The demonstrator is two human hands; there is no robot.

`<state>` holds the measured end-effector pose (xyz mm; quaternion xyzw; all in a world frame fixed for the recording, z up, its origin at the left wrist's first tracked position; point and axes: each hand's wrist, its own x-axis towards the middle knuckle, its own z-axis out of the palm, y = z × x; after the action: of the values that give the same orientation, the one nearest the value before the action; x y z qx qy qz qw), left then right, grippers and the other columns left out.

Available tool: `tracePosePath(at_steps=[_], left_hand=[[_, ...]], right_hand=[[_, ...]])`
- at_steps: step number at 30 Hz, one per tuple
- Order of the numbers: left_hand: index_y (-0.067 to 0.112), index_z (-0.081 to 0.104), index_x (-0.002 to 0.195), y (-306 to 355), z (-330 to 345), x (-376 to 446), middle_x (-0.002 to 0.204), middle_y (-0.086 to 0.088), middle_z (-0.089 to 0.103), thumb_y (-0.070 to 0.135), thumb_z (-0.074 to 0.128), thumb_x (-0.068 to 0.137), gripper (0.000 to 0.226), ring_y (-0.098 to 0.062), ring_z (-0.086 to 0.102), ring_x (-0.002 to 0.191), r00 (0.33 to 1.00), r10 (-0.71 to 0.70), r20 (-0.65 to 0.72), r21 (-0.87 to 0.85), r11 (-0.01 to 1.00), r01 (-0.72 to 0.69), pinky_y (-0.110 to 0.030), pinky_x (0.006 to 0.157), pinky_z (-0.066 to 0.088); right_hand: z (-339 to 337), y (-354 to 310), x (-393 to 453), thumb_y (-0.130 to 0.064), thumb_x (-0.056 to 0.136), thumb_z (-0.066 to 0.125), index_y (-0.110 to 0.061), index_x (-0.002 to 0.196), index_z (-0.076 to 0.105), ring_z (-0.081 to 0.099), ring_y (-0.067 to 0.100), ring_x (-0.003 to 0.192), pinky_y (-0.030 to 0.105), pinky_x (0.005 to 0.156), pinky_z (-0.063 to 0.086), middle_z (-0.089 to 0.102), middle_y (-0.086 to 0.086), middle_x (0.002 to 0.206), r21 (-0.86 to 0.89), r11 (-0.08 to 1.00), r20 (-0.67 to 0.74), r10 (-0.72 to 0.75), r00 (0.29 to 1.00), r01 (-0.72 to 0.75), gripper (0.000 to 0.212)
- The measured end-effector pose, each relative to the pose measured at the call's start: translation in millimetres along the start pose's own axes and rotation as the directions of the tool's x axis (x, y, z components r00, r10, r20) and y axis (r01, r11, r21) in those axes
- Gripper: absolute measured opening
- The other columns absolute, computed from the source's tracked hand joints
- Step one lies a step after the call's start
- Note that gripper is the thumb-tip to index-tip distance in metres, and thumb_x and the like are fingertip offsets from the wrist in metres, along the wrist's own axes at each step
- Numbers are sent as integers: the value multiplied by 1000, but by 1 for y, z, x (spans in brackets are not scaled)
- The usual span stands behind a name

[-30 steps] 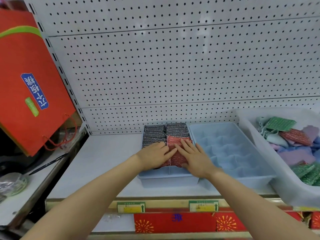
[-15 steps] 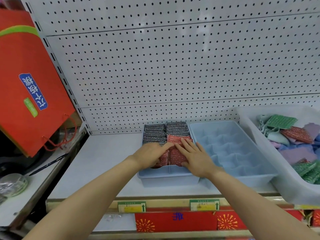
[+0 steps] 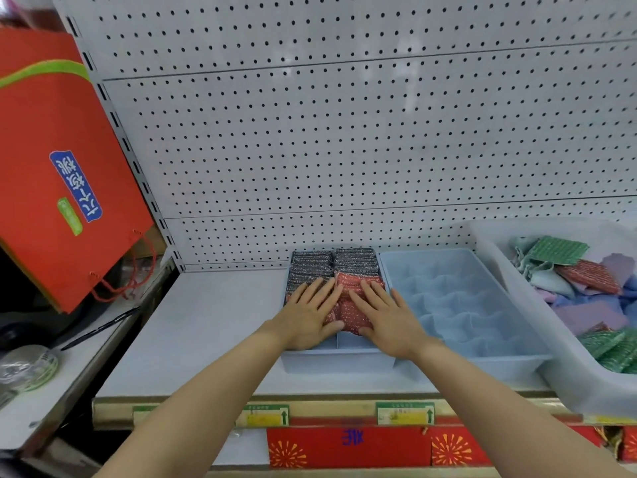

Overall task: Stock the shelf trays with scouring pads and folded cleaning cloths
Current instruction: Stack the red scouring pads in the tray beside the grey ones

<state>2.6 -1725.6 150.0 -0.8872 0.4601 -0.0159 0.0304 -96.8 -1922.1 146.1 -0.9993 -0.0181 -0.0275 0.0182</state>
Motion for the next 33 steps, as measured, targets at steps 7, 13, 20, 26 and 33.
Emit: tracePosePath(at_steps=[7, 13, 20, 26, 33], left_hand=[[29, -14, 154, 13, -3, -6, 163, 1, -13, 77, -17, 72, 95, -20, -16, 149, 980, -185, 71, -80, 979, 190, -42, 120, -9], [28, 5, 157, 41, -54, 28, 164, 3, 3, 77, -6, 81, 91, -21, -2, 151, 973, -227, -29, -132, 966, 221, -44, 122, 2], [21, 22, 154, 169, -111, 121, 162, 0, 18, 48, 28, 103, 58, -21, 15, 147, 991, 91, -100, -180, 978, -108, -35, 120, 13], [11, 52, 127, 287, -114, 207, 135, -8, 50, 37, 41, 101, 38, -30, 46, 122, 956, 277, -101, -232, 927, -293, -40, 95, 44], [7, 59, 100, 382, -119, 294, 112, -18, 59, 16, 52, 94, 12, -36, 58, 101, 952, 307, -10, -241, 923, -300, -38, 77, 44]], right_hand=[[-4, -2, 0, -51, 98, 36, -23, 152, -9, -14, 18, 148, 43, 118, -9, -13, 0, 160, -1, 1000, 42, 11, 999, -11, 76], [-40, 19, -22, -46, 99, 35, -20, 154, -2, -5, 15, 148, 38, 120, -8, -1, -1, 162, 84, 994, -21, 68, 997, -66, 71], [-97, 131, -105, -38, 94, 51, -10, 151, 23, 21, 22, 145, 36, 119, 9, 27, 8, 156, 113, 943, -267, 332, 905, -312, 69], [-112, 228, -182, -33, 90, 55, -14, 145, 33, 32, 21, 138, 33, 114, 20, 38, 4, 148, 110, 838, -261, 544, 798, -535, 62], [-106, 293, -229, -32, 96, 47, -12, 151, 21, 25, 22, 143, 35, 118, 16, 29, 7, 155, 74, 789, -148, 613, 776, -610, 64]])
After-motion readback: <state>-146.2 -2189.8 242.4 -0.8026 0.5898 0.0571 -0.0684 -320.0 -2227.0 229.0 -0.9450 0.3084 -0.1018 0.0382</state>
